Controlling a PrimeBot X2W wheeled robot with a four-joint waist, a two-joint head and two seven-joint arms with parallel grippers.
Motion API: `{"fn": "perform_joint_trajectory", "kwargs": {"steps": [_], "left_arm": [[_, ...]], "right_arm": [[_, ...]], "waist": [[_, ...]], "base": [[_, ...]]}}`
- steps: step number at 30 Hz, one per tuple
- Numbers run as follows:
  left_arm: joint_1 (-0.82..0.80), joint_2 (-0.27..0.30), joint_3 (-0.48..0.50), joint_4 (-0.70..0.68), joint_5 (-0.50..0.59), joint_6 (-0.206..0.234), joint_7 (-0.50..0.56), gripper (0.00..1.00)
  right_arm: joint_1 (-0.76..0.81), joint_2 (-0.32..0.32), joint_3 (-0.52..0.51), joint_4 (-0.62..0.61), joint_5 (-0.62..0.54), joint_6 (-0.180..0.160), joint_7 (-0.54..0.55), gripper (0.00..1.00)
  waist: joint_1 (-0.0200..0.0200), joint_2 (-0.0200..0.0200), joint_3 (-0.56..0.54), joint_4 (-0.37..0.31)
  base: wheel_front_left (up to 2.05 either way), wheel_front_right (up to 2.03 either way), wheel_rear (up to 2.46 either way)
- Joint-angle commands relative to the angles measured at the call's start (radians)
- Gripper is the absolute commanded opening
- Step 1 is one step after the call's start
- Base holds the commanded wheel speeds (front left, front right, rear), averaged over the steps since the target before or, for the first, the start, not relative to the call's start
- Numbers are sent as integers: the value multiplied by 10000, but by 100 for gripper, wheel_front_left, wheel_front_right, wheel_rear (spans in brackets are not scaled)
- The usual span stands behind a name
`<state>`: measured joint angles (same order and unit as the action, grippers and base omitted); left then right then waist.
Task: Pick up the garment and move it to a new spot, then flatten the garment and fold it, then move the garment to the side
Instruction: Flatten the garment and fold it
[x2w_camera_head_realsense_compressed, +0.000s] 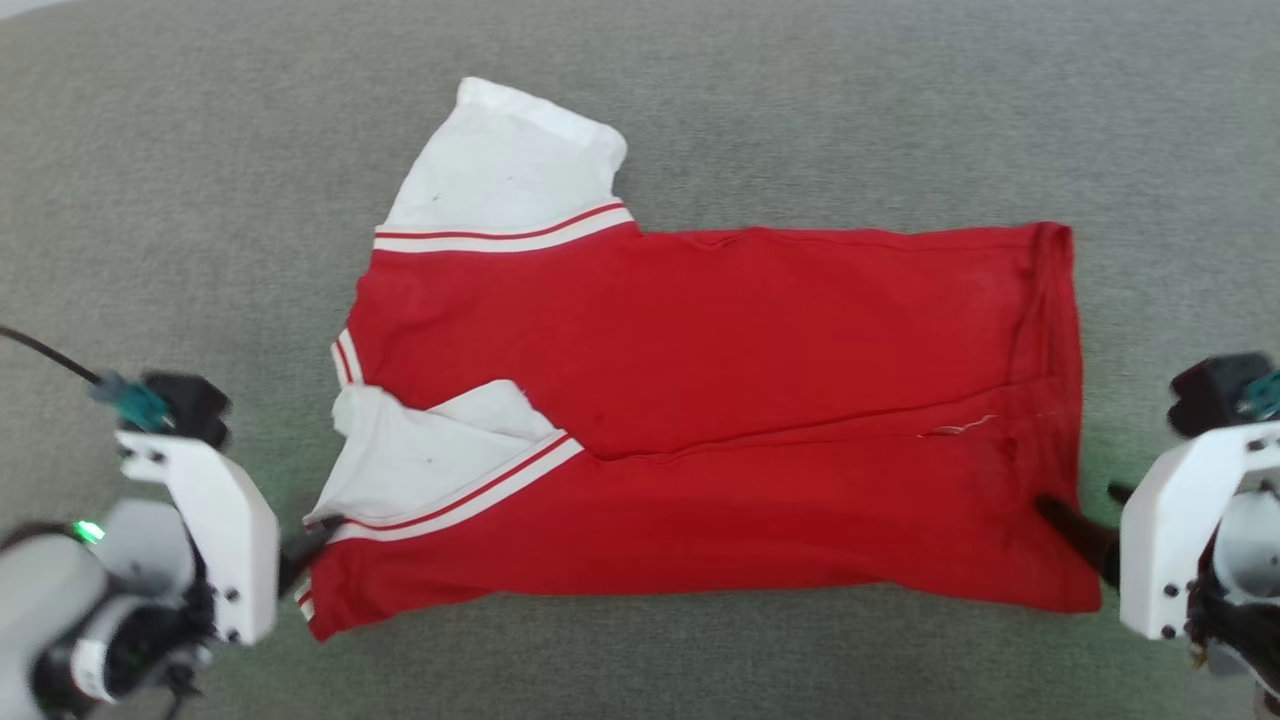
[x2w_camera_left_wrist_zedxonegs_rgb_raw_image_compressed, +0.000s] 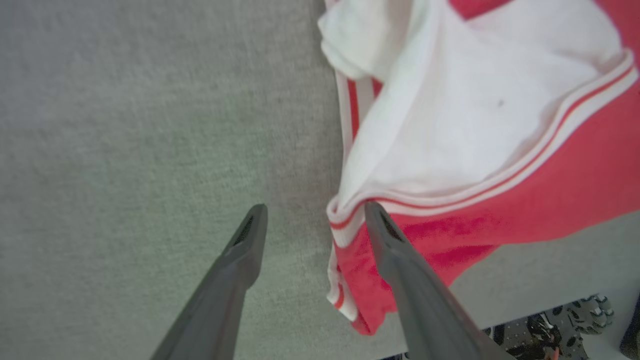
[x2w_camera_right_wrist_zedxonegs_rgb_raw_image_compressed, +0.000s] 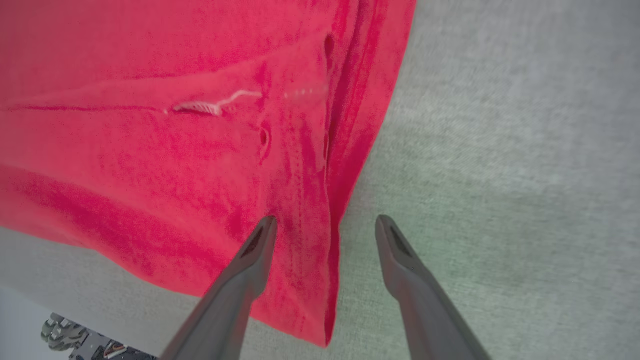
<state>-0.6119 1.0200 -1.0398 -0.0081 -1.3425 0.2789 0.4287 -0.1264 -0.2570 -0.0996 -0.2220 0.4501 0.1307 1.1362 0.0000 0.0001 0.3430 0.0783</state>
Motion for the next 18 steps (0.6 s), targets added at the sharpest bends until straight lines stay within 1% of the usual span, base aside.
{"fn": "perform_joint_trajectory", "kwargs": {"steps": [1,4,6,9,11,12,18], "left_arm": [[-256,169,153,-189,100,53,72,100],[-661,606,336,-497,278,123,283,100],[-1033,782,479,-636,469,71,346,100],[-1604,882,654,-579,876,-191,379,100],[-1996,849,760,-321,988,-392,455,100],[-1996,849,760,-321,988,-392,455,100],[-3282,432,1019,924,1584,-1196,448,100]], "right_arm": [[-115,104,-101,-226,19,1,-194,100],[-186,302,-306,-791,21,1,-706,100],[-196,518,-430,-1096,-21,1,-1176,100],[-237,771,-413,-1581,-143,1,-2095,100],[-296,865,-318,-1825,-291,1,-2840,100],[-296,865,-318,-1825,-291,1,-2840,100],[-562,1335,-3,-2217,-851,1,-5583,100]], "waist": [[0,-1,-45,-137],[0,-1,-87,-339],[0,-1,-81,-500],[0,-1,-33,-773],[0,-1,11,-999],[0,-1,11,-999],[0,-1,237,-1764]], "base": [[0,0,0],[0,0,0],[0,0,0],[0,0,0],[0,0,0],[0,0,0],[0,0,0]]}}
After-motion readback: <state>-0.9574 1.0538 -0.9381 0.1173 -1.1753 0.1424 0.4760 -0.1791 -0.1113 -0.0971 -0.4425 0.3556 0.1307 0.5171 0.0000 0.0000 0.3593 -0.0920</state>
